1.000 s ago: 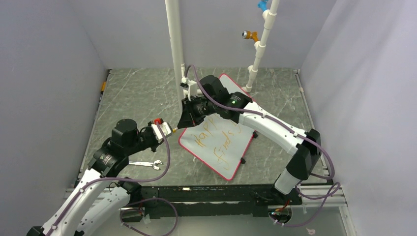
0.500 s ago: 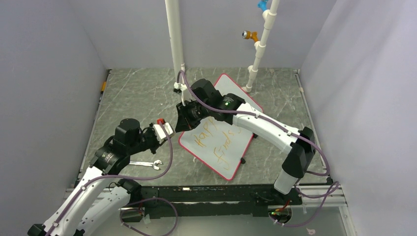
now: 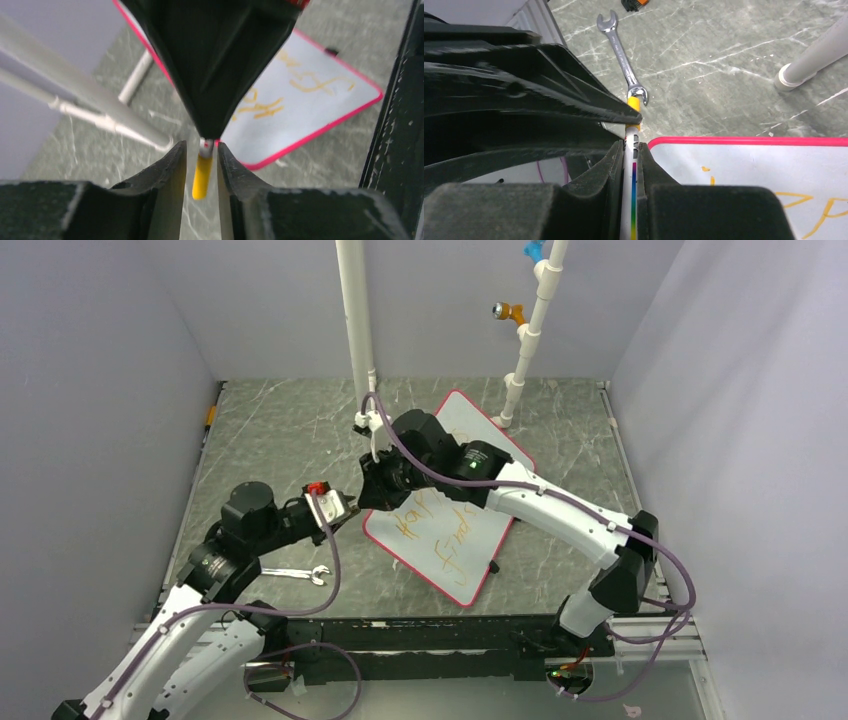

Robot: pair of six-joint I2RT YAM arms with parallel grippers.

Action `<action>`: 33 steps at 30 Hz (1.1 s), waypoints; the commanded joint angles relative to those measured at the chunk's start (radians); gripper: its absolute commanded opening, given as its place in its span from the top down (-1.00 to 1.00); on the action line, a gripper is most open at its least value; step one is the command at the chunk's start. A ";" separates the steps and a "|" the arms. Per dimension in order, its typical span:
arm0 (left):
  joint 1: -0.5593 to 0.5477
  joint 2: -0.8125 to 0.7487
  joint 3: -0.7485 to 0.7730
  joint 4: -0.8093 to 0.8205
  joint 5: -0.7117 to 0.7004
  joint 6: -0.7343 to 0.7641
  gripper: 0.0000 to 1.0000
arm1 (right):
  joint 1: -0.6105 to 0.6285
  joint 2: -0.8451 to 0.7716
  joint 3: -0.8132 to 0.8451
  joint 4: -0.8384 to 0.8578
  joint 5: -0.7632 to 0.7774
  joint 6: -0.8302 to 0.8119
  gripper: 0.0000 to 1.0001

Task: Write a sentence on the whiteboard
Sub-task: Close the whiteboard marker at the center of the board, then place the whiteboard marker at the center of the board.

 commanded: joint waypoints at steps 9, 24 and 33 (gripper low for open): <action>-0.016 -0.008 0.112 0.094 0.257 -0.003 -0.20 | 0.009 -0.167 -0.051 0.030 0.077 -0.042 1.00; -0.016 0.093 0.191 0.056 0.238 -0.024 0.17 | 0.008 -0.257 -0.058 0.037 -0.013 -0.031 1.00; -0.018 0.137 0.196 0.088 0.283 -0.059 0.79 | 0.008 -0.259 -0.093 0.092 -0.088 0.001 1.00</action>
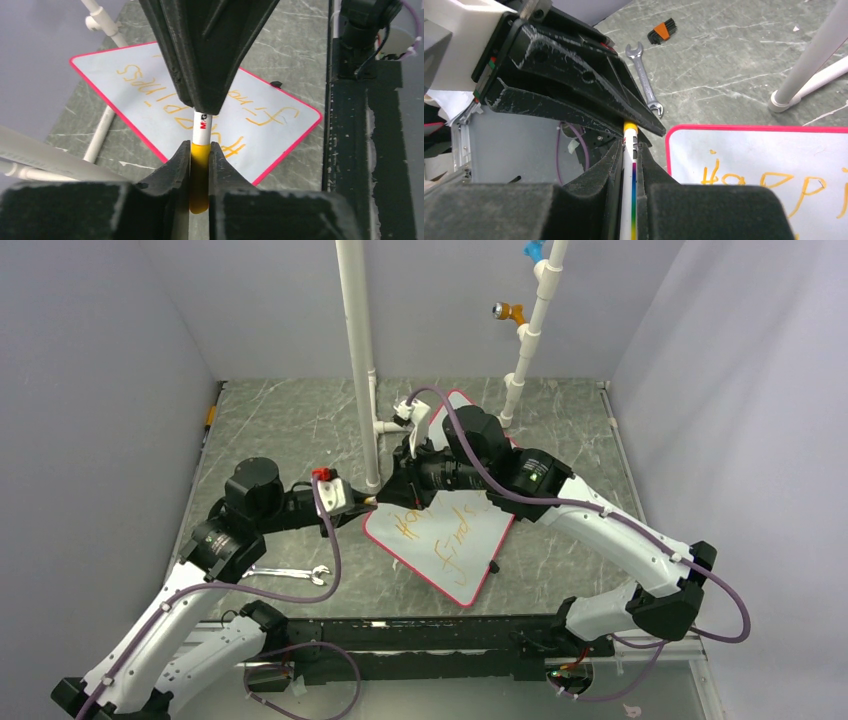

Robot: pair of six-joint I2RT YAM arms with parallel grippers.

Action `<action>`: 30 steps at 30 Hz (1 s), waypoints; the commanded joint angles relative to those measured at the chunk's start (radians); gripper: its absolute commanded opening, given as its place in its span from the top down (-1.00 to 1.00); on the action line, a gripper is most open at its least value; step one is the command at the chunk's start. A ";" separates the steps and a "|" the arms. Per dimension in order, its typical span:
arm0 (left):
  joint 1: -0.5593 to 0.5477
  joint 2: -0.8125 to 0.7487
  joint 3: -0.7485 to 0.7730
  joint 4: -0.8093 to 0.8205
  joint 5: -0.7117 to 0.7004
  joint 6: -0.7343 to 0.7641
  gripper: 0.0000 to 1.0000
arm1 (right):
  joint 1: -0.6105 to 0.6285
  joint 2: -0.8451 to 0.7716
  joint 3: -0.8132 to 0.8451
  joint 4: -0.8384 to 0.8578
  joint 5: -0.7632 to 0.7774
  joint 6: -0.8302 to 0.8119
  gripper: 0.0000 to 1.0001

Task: Write a sentence on the whiteboard
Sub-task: Place the whiteboard marker at the center of the board.

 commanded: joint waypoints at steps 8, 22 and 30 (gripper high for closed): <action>-0.016 -0.016 0.001 0.073 0.037 -0.060 1.00 | 0.004 0.004 -0.037 0.080 -0.042 0.047 1.00; -0.016 -0.089 -0.041 -0.007 -0.481 -0.374 1.00 | 0.003 -0.167 -0.103 0.054 0.379 0.063 -0.99; -0.015 -0.129 -0.112 -0.114 -0.810 -0.629 1.00 | 0.003 -0.296 -0.201 0.111 0.491 0.079 -0.99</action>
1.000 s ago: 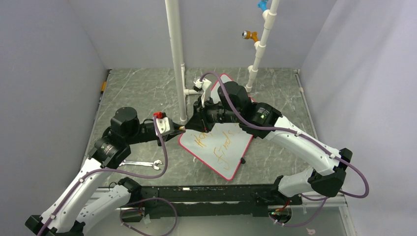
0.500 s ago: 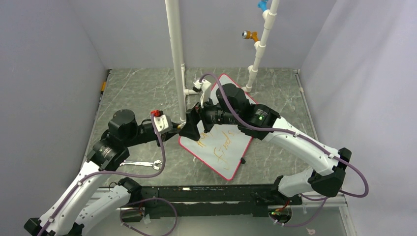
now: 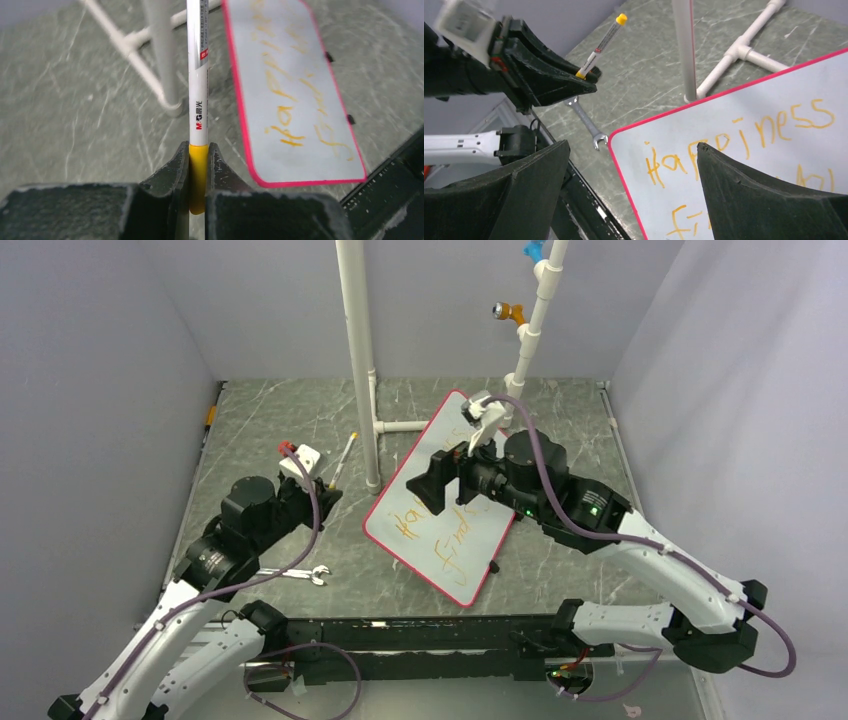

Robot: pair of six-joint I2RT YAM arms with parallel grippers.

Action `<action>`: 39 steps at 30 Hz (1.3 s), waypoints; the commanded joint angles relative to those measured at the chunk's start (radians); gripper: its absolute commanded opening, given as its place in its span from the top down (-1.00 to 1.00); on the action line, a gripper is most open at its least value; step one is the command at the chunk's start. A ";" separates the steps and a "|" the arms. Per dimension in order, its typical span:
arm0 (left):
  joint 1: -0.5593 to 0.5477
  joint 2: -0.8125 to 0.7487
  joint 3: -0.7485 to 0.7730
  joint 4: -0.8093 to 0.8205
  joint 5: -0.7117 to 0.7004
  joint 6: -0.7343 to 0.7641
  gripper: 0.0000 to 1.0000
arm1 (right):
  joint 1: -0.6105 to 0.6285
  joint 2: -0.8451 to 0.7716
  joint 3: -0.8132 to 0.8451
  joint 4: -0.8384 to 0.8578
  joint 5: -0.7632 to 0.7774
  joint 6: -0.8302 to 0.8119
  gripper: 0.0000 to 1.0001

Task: Write a sentence on the whiteboard
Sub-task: Place the whiteboard marker at the center of the board.

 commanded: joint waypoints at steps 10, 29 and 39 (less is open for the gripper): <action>-0.001 -0.001 -0.242 -0.080 -0.483 -0.501 1.00 | -0.001 -0.117 -0.121 0.071 0.142 0.048 -0.99; 0.000 0.243 -0.458 0.257 -0.385 -0.643 0.85 | 0.000 -0.192 -0.221 0.041 0.205 0.076 -0.99; 0.009 0.331 -0.475 0.324 -0.350 -0.637 0.51 | 0.001 -0.192 -0.230 0.026 0.218 0.066 -0.99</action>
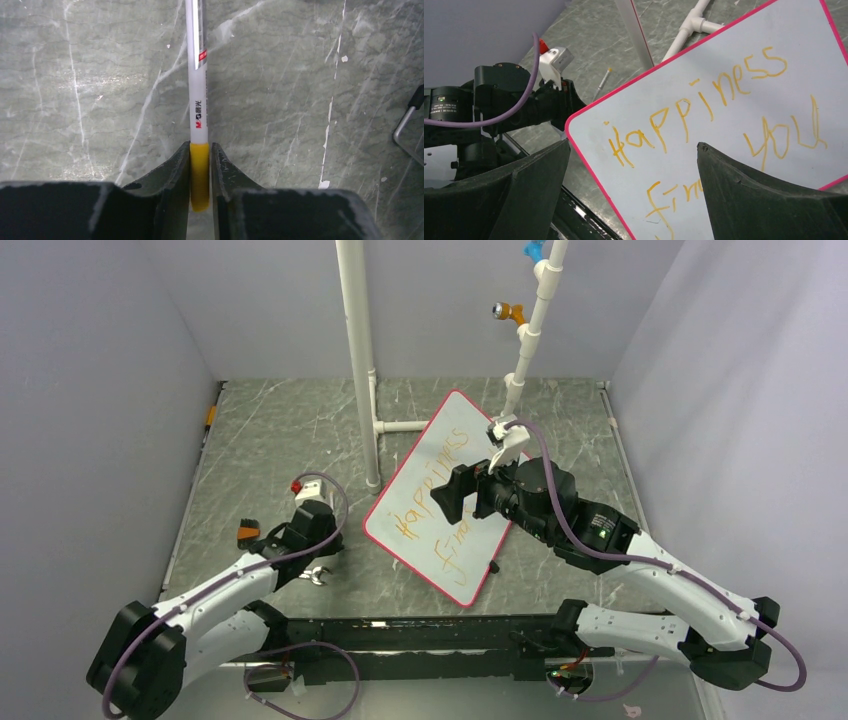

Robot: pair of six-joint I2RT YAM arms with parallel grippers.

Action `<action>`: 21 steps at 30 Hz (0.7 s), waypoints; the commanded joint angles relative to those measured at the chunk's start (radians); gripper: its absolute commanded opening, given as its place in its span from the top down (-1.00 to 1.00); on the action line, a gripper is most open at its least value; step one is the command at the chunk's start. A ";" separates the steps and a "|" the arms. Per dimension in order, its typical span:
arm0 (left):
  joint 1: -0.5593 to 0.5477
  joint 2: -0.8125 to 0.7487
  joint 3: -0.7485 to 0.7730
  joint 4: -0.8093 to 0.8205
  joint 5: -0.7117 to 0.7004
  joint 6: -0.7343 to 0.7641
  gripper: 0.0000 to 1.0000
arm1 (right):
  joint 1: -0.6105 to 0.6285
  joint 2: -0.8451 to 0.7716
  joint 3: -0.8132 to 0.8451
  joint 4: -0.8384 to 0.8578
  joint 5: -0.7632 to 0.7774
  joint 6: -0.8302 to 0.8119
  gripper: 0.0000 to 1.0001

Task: Write a sentence on the whiteboard
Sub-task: Place the whiteboard marker at the center of the board.

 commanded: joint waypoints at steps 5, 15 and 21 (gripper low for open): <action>0.011 0.039 0.003 0.054 0.022 -0.008 0.13 | 0.001 -0.013 0.004 -0.007 0.032 -0.004 -0.99; 0.013 -0.052 0.062 -0.034 0.017 0.039 -0.92 | 0.000 -0.006 0.003 -0.011 0.049 -0.015 -0.99; 0.013 -0.167 0.184 -0.181 -0.019 0.143 -0.99 | 0.000 -0.051 -0.029 0.031 0.069 -0.030 -0.99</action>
